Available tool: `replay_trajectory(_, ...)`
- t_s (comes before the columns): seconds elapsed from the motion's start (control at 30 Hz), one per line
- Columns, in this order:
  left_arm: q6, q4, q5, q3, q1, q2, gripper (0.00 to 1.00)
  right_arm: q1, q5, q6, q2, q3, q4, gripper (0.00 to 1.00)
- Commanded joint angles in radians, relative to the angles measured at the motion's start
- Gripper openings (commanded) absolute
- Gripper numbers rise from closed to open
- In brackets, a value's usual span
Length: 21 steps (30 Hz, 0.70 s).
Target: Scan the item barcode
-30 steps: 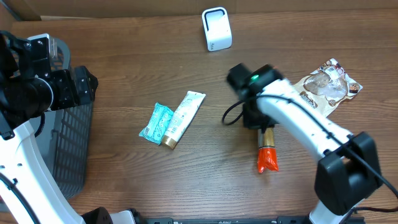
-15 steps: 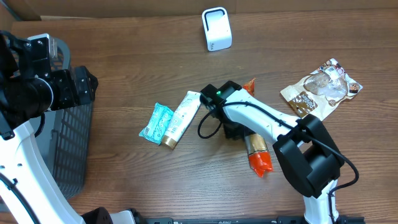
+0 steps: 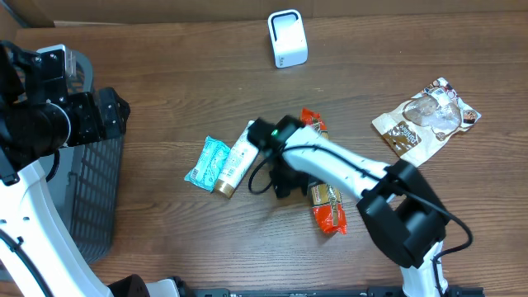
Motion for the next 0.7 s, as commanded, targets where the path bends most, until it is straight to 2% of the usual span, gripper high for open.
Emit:
replay_trajectory(0.0,0.026,0.002,0.011,0.002,0.000,0.004,1.00,-0.044,0.074,-0.073,-0.074,0.046,-0.015,0.91)
replay_trajectory(0.13,0.026,0.002,0.011,0.002,0.000,0.004,1.00,-0.047,0.108,-0.122,-0.069,0.028,-0.010,0.93)
replay_trajectory(0.43,0.026,0.002,0.011,0.002,0.000,0.004,0.99,-0.037,0.113,-0.122,-0.056,-0.060,0.098,0.93)
replay_trajectory(0.57,0.026,0.002,0.011,0.002,0.000,0.004,1.00,-0.039,0.166,-0.118,-0.056,-0.108,0.145,0.92)
replay_trajectory(0.67,0.026,0.002,0.011,0.002,0.000,0.004,1.00,-0.039,0.171,-0.118,-0.056,-0.151,0.198,0.87)
